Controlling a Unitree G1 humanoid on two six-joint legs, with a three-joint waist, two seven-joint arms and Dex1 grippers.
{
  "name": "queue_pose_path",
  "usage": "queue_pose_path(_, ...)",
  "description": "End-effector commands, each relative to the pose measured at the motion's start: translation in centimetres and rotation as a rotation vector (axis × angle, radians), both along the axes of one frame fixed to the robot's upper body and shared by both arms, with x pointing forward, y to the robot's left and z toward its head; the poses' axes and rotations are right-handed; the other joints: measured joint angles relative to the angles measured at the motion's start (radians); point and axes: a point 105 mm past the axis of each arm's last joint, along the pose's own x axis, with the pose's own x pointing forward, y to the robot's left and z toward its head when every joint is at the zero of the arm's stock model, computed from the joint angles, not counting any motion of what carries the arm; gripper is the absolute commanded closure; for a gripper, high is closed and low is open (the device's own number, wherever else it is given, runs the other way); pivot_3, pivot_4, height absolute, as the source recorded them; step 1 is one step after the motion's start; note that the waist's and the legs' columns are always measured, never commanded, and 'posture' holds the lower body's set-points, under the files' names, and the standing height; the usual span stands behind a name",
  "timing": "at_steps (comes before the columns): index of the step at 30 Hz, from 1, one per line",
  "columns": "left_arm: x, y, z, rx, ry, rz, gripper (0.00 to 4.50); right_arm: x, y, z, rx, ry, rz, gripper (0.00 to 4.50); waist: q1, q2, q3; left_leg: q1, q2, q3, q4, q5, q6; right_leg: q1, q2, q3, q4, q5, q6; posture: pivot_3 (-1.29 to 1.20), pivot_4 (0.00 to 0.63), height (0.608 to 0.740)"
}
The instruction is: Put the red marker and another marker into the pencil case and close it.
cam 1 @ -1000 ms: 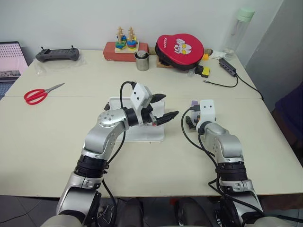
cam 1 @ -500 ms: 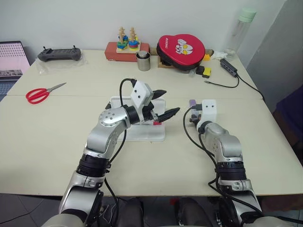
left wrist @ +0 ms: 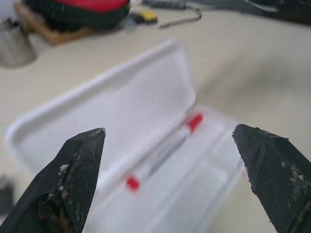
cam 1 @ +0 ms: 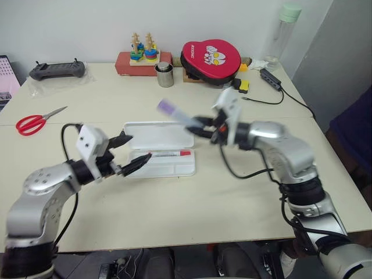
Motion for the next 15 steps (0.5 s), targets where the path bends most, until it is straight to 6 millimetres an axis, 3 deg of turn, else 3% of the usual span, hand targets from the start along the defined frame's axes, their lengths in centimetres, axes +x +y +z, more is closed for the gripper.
queue_pose_path(1, -0.7, 1.8, 1.4, 0.027, -0.07, 0.072, 0.0, 0.4, 2.7, -0.8, -0.113, -0.077, 0.073, 3.4, 0.005, 0.0, 0.0, 0.0, 0.0, 0.0, 0.001, 0.0, 0.0, 0.0, 0.0, 0.0, 0.0, -0.001, 0.004, 0.0, 0.15, 0.74)
queue_pose_path(7, -2.1, 2.6, 1.0, 0.011, -0.049, 0.117, 0.0, 1.2, 5.7, -3.7, -0.209, -0.071, 0.152, 3.4, 0.025, -0.004, -0.002, 0.001, 0.0, 0.001, 0.003, 0.001, -0.001, 0.0, -0.001, 0.001, 0.0, -0.003, 0.002, 0.0, 0.15, 0.74)
queue_pose_path(15, -2.6, 2.4, 1.1, 0.005, -0.053, 0.142, 0.0, 1.2, 6.0, -6.3, -0.289, -0.05, 0.227, 3.4, 0.029, -0.004, -0.002, 0.0, 0.0, 0.001, 0.001, 0.0, -0.001, 0.0, -0.001, 0.0, 0.0, 0.001, 0.0, 0.0, 0.15, 0.74)
